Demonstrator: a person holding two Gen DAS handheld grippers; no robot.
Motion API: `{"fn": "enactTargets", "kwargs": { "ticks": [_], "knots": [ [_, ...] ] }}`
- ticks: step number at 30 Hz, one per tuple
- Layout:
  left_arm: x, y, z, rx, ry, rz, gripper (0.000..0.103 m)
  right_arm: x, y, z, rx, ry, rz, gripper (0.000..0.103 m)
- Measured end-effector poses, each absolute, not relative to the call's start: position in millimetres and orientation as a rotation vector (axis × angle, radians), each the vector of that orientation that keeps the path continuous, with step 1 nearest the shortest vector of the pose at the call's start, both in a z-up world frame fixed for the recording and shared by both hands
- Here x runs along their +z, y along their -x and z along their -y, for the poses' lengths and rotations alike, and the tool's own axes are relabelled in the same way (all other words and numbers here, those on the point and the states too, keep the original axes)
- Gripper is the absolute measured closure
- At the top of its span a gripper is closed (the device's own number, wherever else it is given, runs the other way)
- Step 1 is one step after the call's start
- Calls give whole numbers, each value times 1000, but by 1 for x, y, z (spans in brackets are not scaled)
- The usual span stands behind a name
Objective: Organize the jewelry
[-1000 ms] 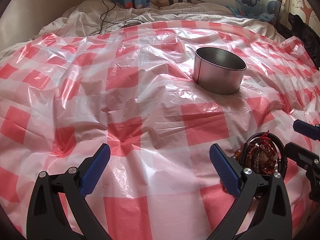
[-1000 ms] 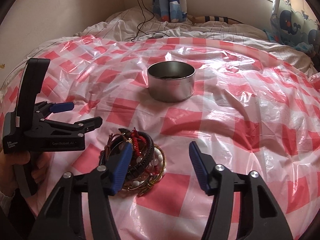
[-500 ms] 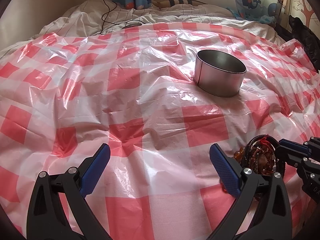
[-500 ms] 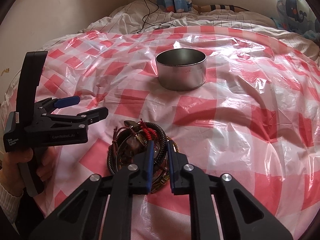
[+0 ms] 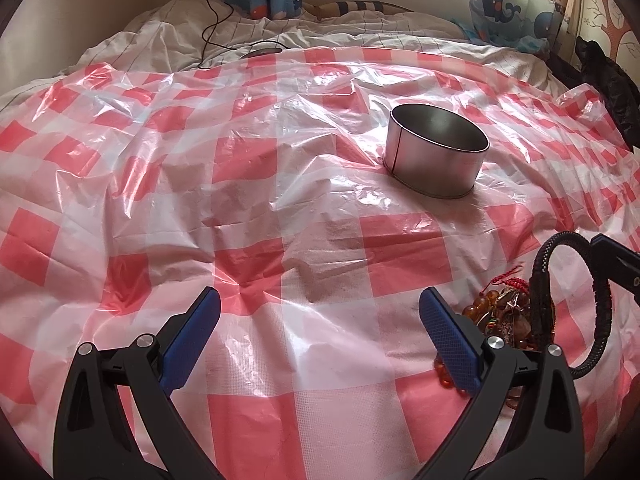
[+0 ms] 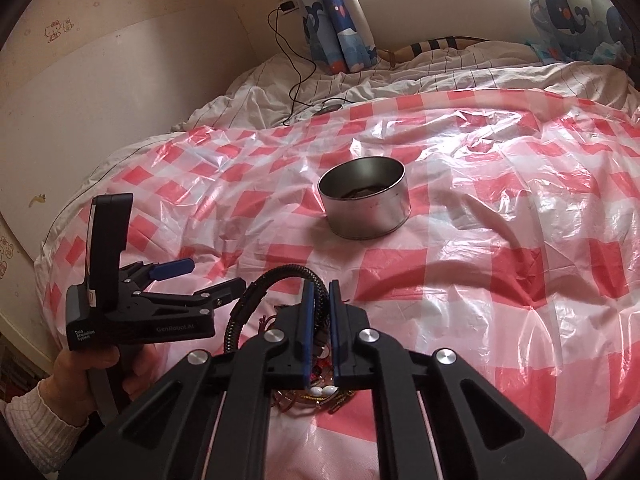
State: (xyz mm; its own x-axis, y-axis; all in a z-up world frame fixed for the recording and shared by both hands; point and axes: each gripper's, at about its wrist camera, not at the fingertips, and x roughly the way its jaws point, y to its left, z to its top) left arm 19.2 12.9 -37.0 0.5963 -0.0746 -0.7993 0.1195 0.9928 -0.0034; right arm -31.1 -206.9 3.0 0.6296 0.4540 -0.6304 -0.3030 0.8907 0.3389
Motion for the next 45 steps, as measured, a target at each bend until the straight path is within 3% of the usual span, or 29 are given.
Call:
{"fn": "enactTargets", "kwargs": {
  "ticks": [18, 22, 24, 26, 27, 29, 31, 45],
  "knots": [
    [-34, 8, 40, -539, -77, -879, 9, 3, 19, 242, 303, -299, -770, 95],
    [-38, 7, 40, -629, -12, -895, 35, 2, 20, 242, 301, -299, -773, 95],
    [-42, 5, 40, -612, -17, -918, 39, 2, 20, 243, 300, -301, -775, 95],
    [-47, 3, 37, -614, -4, -938, 60, 2, 20, 242, 300, -300, -774, 95],
    [-48, 2, 35, -624, 14, -946, 65, 2, 20, 242, 300, -301, -774, 95],
    [-47, 1, 33, -629, 21, -938, 89, 2, 20, 242, 299, -300, -775, 95],
    [-46, 2, 33, -636, 17, -935, 96, 1, 20, 242, 296, -301, -779, 95],
    [-12, 4, 12, -759, 173, -848, 99, 3, 18, 245, 290, -316, -762, 95]
  ]
}}
